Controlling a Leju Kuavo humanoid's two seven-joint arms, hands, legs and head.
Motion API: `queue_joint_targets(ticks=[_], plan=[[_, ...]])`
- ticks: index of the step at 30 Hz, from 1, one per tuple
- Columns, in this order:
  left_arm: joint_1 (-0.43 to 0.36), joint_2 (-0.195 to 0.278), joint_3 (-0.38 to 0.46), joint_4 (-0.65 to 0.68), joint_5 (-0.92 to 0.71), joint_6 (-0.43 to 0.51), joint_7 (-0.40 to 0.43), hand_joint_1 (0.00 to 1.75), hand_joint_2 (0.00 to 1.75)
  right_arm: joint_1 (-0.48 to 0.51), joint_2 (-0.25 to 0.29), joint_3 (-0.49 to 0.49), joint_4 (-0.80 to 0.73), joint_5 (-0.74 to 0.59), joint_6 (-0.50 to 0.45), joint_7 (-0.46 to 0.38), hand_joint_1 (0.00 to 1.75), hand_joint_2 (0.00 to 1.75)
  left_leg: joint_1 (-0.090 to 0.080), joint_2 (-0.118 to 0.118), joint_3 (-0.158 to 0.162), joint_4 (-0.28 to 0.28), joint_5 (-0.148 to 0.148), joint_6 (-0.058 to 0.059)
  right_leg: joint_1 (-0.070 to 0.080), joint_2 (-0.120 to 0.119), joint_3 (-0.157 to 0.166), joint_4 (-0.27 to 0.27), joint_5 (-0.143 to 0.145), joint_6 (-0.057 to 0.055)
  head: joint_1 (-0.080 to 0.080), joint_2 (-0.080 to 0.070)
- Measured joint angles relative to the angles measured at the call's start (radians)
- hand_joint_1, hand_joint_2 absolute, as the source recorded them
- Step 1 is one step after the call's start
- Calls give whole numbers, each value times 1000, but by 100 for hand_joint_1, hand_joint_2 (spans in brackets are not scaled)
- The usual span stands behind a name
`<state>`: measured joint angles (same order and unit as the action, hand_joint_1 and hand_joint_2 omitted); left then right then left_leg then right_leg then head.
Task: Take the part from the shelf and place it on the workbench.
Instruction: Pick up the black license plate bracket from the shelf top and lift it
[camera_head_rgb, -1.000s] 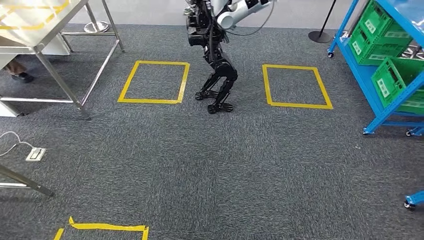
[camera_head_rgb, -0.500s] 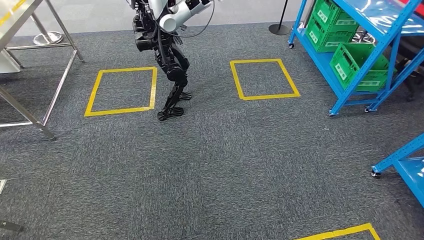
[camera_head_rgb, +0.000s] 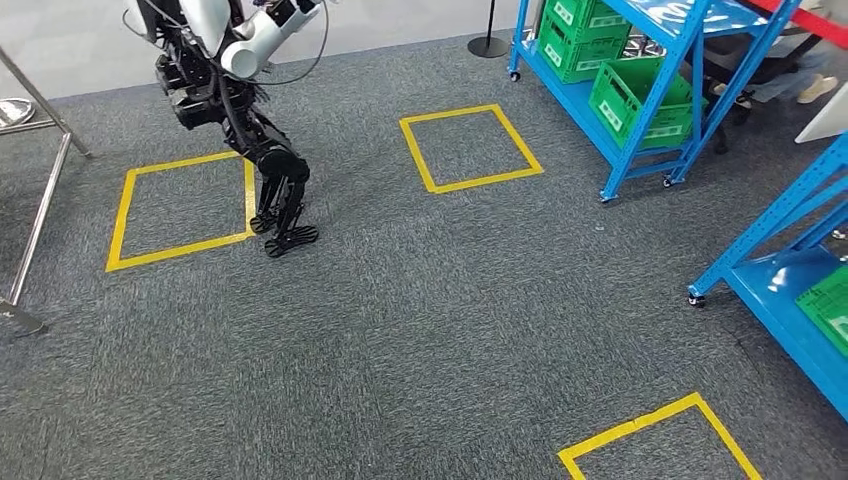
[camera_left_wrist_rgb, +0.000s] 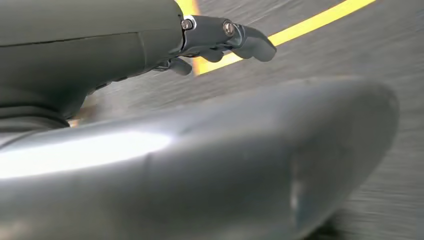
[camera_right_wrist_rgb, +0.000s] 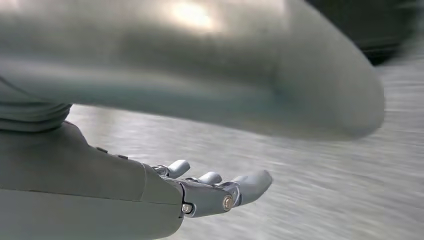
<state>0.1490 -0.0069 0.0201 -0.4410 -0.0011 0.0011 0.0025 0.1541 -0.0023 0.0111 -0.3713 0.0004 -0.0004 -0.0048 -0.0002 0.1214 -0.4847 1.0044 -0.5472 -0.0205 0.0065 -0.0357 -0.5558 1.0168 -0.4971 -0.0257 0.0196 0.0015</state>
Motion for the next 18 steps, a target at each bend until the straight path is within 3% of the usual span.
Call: queue_joint_targets(ticks=[2,3,4,5,6,7,8,10,12,14,15,16,18], plan=[[52,-1,0,67,0,0,0,0,0,-52,0,0,-66,0,0,0,0,0,3,-53,-22,64,-43,-10,-8,34,5,-9,9,-8,-5,0],[77,0,0,102,0,0,0,0,0,-76,0,0,-98,0,0,0,0,0,5,-89,-53,129,-76,-13,-10,52,4,-10,10,-10,-7,0],[102,1,0,137,0,0,0,0,0,-100,0,0,-129,0,0,0,0,0,7,-110,-91,202,-108,-14,-10,73,3,-10,11,-12,-9,0],[124,4,0,166,0,0,1,0,0,-118,0,0,-154,0,0,0,0,0,7,-118,-124,260,-126,-15,-11,95,2,-9,11,-12,-9,0],[141,6,0,186,0,0,1,0,0,-129,0,0,-173,0,0,0,0,0,7,-122,-144,286,-123,-16,-11,116,3,-9,11,-12,-9,0],[151,7,0,199,0,0,1,0,0,-135,0,0,-185,0,0,0,0,0,8,-124,-145,270,-98,-15,-12,135,4,-9,11,-11,-10,0],[150,8,0,202,0,0,1,0,0,-133,0,0,-189,0,0,1,0,0,9,-130,-127,217,-58,-15,-13,149,6,-9,11,-9,-11,0],[123,8,0,186,0,0,-1,0,0,-111,0,-1,-177,0,0,3,0,0,11,-167,-70,74,16,-14,-13,165,7,-7,7,0,-12,0],[75,5,0,144,0,0,-4,0,0,-68,0,-1,-140,0,0,4,0,0,12,-188,-41,5,43,-7,-10,172,1,-6,4,11,-10,0],[21,1,-1,84,0,0,-5,0,0,-13,0,0,-84,0,0,5,0,0,9,-171,-42,2,45,7,-12,182,-4,-5,5,21,-8,0],[-5,0,-1,52,0,0,-5,0,0,17,0,0,-51,0,0,5,0,0,8,-163,-42,1,46,13,-13,173,-7,1,2,25,-8,0],[-31,-1,-1,16,0,0,-6,0,0,45,1,0,-19,0,0,5,0,0,8,-155,-43,-1,47,20,-14,150,-17,22,-12,28,-7,0],[-80,-2,0,-52,0,0,-7,0,0,95,1,0,47,0,0,5,0,0,8,-140,-45,-2,48,29,-12,86,-67,125,-71,33,-3,0]])
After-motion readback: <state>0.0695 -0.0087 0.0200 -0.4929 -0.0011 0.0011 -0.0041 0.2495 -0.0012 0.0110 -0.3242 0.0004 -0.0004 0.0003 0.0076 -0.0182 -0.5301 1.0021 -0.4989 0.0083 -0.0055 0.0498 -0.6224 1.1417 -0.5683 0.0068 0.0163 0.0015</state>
